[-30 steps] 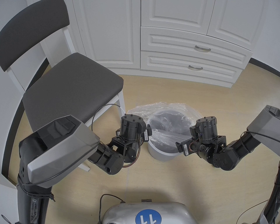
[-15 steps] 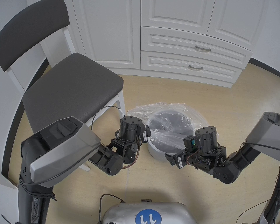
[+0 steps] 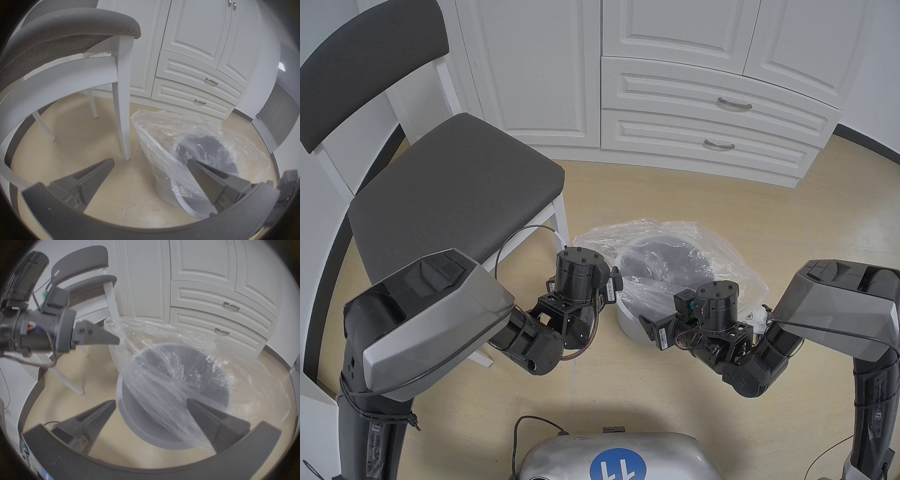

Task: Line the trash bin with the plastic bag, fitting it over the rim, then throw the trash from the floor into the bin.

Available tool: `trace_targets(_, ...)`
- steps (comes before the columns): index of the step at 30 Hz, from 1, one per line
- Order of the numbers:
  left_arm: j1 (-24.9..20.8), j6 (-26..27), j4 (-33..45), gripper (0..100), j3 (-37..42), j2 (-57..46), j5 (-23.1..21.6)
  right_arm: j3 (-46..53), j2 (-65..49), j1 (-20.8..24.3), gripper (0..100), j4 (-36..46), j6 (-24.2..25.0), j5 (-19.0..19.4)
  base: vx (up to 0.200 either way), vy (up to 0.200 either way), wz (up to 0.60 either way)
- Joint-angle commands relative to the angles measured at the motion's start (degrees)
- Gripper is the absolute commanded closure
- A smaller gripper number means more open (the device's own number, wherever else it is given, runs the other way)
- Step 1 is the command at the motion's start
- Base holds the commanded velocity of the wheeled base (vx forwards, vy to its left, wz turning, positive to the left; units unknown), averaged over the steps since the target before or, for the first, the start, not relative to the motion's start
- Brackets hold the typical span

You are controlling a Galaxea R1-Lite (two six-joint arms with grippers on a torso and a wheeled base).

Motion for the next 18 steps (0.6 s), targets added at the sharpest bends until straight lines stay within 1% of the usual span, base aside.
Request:
trace_targets(1, 0.2, 0.0, -0.9, 0, 0.0, -0.2, 0.0, -0.6, 2.1, -0.1, 100, -1.6, 0.5, -0.2, 0.000, 0.000, 0.00)
trace_targets(5, 0.3, 0.0, -1.1, 0, 0.0, -0.3, 0.0, 0.5, -0.2, -0.1, 100, -2.9, 0.5, -0.2, 0.000, 0.000, 0.00)
trace_targets(13, 0.3, 0.0, -1.1, 0, 0.1, -0.9, 0.0, 7.8, -7.7, 1.4, 100, -2.3, -0.4, 0.0, 0.000, 0.000, 0.00)
trace_targets(14, 0.3, 0.0, -1.1, 0, 0.2, -1.2, 0.0, 10.2, -8.9, 2.8, 100, -2.3, -1.6, 0.0, 0.000, 0.000, 0.00)
trace_targets(18, 0.3, 0.0, -1.1, 0, 0.7, -2.1, 0.0, 15.4, -11.4, 5.0, 100, -2.3, -4.9, 0.0, 0.000, 0.000, 0.00)
